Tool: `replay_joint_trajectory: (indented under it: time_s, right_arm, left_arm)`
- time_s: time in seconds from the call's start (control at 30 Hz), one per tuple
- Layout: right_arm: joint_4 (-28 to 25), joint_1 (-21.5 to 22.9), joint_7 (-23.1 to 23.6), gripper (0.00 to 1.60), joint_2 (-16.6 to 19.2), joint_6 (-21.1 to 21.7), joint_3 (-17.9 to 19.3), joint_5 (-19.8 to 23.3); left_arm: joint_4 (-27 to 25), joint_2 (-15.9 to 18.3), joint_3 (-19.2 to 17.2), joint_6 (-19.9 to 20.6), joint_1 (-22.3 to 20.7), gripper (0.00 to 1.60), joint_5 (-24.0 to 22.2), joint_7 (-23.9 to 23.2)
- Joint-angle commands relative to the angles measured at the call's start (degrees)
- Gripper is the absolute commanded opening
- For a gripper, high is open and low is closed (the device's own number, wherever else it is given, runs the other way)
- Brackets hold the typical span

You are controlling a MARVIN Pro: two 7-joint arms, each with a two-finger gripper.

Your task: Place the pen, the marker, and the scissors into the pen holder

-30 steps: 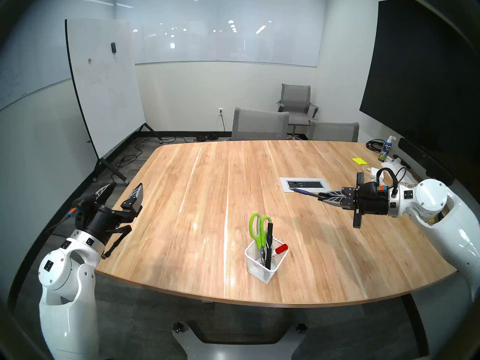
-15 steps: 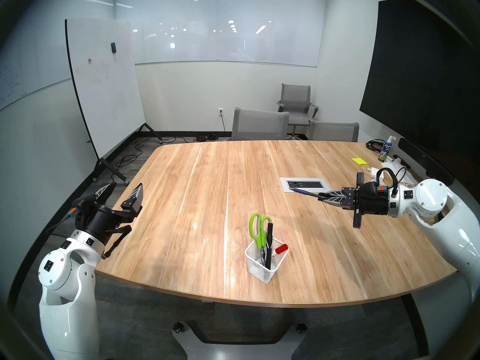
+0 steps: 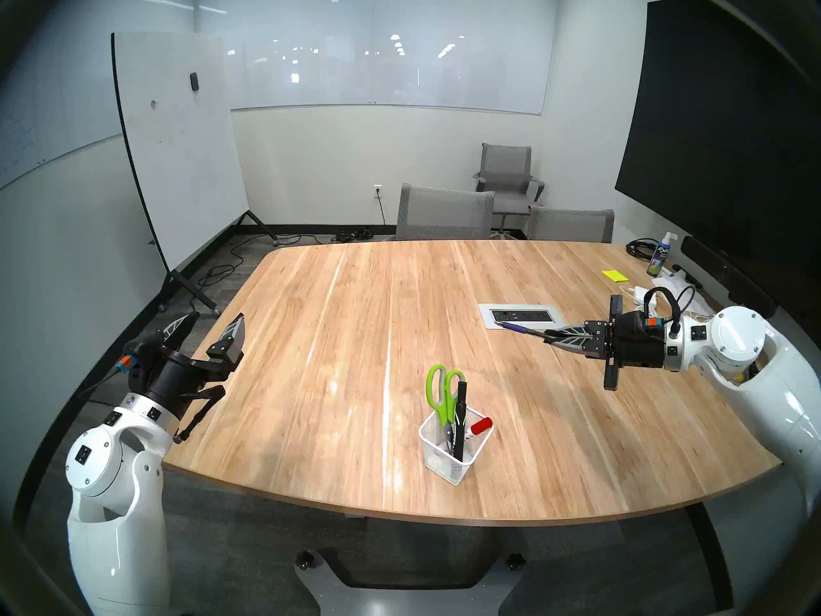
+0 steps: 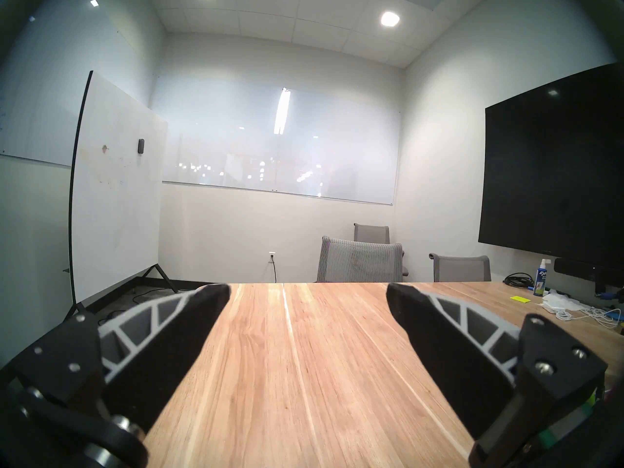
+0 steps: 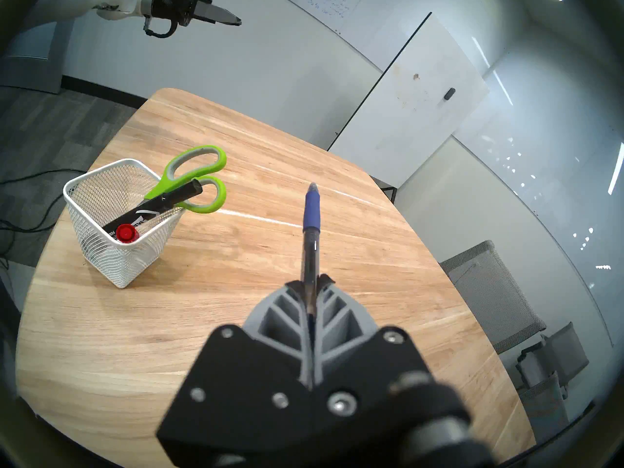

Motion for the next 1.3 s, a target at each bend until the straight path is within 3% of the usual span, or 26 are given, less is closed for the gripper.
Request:
replay_joint_trajectory:
  time_s: [0.0,1.27]
  right_arm:
    - [-0.3,0.8,-0.1,0.00,0.2,-0.1,0.6,0.1]
    - [-0.3,0.8,-0.1,0.00,0.2,-0.1,0.6,0.1]
  left_arm:
    - [-1.3,0.0,0.0,0.0,-0.1,1.60,-0.1,-0.1]
    - [-1.3,-0.6,-0.3,0.3,-0.4,1.60,0.3,-0.6]
